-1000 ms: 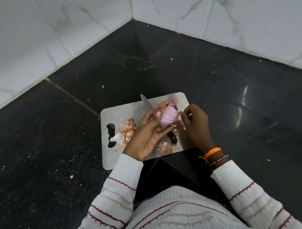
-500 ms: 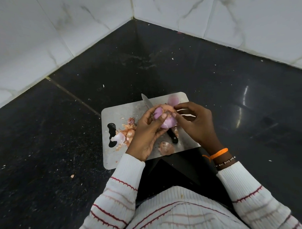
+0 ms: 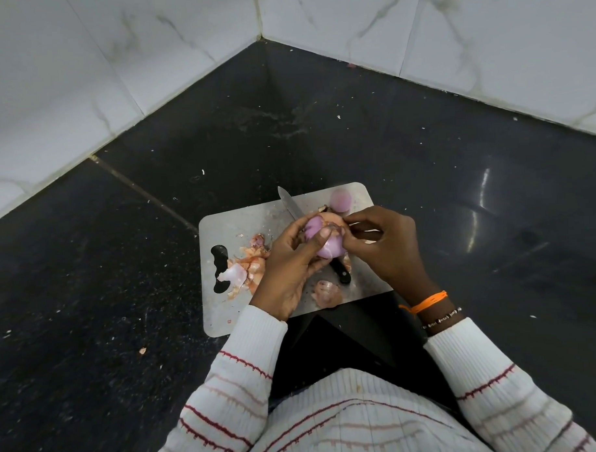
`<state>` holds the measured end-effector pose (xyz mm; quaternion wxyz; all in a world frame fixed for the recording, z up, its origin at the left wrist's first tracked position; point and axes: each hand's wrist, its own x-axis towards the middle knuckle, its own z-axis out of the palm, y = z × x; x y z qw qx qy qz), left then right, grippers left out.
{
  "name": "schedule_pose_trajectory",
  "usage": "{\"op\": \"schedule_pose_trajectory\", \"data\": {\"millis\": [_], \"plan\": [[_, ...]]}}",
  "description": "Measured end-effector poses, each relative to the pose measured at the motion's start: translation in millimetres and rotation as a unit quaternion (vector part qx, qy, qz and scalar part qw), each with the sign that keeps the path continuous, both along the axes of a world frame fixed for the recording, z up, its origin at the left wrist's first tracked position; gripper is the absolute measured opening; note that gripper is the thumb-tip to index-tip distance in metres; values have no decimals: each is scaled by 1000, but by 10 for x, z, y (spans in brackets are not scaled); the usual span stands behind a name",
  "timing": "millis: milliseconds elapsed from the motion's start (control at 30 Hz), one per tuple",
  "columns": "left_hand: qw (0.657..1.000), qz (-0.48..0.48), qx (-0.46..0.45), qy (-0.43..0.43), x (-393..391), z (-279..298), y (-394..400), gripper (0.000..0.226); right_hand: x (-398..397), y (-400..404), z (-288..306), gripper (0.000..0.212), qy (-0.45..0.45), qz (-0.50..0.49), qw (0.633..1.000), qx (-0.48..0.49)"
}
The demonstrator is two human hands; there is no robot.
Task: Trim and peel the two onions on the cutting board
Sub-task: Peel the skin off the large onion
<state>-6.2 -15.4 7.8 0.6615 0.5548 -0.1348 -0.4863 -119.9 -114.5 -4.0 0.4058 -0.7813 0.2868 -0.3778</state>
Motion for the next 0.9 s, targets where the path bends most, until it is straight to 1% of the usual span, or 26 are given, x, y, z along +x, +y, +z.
{"op": "schedule_pose_trajectory", "data": {"millis": [167,333,467,633,767,900], "plan": [[999,6,18,45,17,-10,2,38,-2,-24,-43,12,-7,0,1000,-10],[999,9,28,27,19,-10,3,39,5,-45,-64,8,5,8,999,-39],[999,7,31,24,11,1,14,42,-10,-51,-69,8,3,9,1000,-22],[999,9,33,-5,6,28,27,32,-5,-41,-66,16,2,25,1000,-13],[999,4,25,-31,8,35,31,30,-2,-48,-76,11,1,18,1000,-3],[999,-4,24,-31,6,29,34,26,-22,-82,-85,10,6,13,1000,-23]]}}
